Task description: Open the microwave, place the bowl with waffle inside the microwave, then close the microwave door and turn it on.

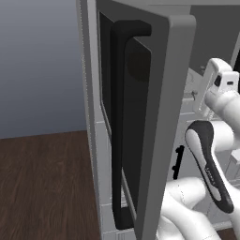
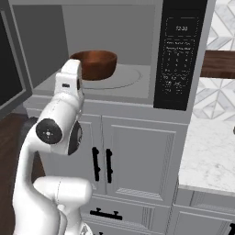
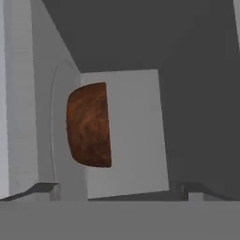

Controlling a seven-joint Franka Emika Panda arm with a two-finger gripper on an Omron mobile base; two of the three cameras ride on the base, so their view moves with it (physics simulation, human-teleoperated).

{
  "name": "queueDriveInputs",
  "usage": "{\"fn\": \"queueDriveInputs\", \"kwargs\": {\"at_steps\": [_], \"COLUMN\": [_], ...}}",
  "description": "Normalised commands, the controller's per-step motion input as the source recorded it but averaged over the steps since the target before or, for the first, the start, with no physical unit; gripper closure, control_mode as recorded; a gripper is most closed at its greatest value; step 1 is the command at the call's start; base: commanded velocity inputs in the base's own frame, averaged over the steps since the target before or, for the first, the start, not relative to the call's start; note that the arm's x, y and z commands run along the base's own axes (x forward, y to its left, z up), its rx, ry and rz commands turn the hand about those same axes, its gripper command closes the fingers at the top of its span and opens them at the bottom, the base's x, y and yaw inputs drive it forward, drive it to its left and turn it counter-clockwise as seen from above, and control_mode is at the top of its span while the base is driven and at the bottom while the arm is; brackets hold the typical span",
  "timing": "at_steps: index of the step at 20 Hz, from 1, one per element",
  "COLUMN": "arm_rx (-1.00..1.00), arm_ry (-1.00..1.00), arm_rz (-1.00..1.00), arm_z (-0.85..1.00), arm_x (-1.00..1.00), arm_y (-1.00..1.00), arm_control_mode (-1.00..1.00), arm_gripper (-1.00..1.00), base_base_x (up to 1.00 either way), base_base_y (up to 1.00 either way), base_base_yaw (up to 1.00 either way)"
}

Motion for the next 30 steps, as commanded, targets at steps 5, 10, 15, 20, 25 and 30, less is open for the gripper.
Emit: {"fn": "queueDriveInputs", "kwargs": {"at_steps": [5,10,15,20,25,30], "arm_rx": [-0.4,-0.42,-0.32,-0.3,-0.27,-0.22], "arm_ry": [0.43,0.34,0.07,-0.06,-0.15,-0.17], "arm_rz": [-0.05,-0.11,-0.16,-0.13,-0.1,-0.1], "arm_z": [-0.19,-0.69,-0.9,-1.0,-0.96,-1.0], "arm_x": [-0.77,-0.3,-0.04,0.0,0.0,0.0], "arm_y": [-0.08,0.0,-0.01,-0.13,-0.28,-0.24], "arm_control_mode": [-1.0,-1.0,-1.0,-1.0,-1.0,-1.0], "arm_gripper": [-1.0,-1.0,-1.0,-1.0,-1.0,-1.0], "base_base_x": [0.0,0.0,0.0,0.0,0.0,0.0], "base_base_y": [0.0,0.0,0.0,0.0,0.0,0.0], "base_base_yaw": [0.0,0.0,0.0,0.0,0.0,0.0]}}
